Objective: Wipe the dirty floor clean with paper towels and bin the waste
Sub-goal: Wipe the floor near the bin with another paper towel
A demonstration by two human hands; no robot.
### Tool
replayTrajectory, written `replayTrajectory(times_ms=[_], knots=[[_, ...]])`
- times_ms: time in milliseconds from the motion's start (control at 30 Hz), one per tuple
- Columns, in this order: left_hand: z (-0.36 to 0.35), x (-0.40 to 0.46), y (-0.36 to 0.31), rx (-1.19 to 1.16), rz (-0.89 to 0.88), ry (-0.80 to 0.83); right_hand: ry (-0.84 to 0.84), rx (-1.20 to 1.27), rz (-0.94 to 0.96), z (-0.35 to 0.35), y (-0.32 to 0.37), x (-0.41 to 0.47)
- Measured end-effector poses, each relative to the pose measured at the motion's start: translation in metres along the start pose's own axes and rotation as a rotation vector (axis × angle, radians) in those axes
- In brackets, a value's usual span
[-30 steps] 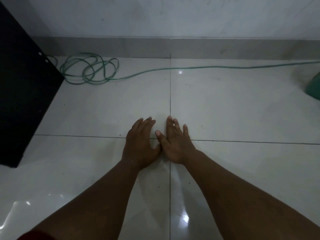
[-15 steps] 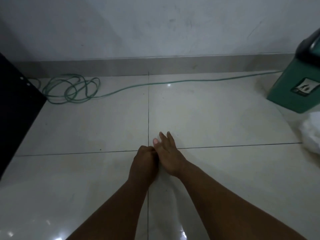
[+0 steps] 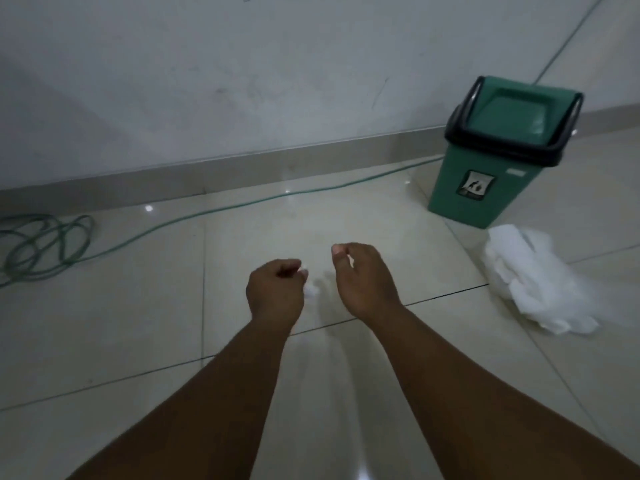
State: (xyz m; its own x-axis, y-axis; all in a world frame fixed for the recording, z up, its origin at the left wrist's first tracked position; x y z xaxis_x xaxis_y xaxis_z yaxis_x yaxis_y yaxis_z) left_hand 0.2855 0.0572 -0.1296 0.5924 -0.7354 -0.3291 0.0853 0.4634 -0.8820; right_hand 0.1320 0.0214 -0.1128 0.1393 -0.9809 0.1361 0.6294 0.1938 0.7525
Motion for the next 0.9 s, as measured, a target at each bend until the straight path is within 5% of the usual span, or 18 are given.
replayTrajectory(times_ms=[200, 533, 900], knots=[[-0.099, 0.01, -0.097, -0.218, 0.022, 0.096, -0.276, -0.159, -0.022, 0.097, -0.029, 0.06], [-0.236, 0.011, -0.219, -0.064, -0.209, 0.252, -0.505, -0.404, -0.04, 0.219, -0.072, 0.133], [-0.328, -0.006, -0.296, 0.085, -0.524, 0.28, -0.333, -0.566, -0.111, 0.266, -0.123, 0.182]])
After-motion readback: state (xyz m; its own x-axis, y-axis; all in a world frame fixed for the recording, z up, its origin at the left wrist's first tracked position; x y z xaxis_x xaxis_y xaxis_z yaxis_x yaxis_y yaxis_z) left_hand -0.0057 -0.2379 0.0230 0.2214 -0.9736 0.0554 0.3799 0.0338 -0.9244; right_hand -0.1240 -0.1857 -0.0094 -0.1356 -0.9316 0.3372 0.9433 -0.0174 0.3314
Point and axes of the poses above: each hand's wrist, its own x-axis towards the middle knuckle, its own z-axis out of the back of the hand, y = z × x, the point moved 3 cm from there along x, towards the middle knuckle, and after that the axes turned 9 degrees about z, right-handed, at the moved point
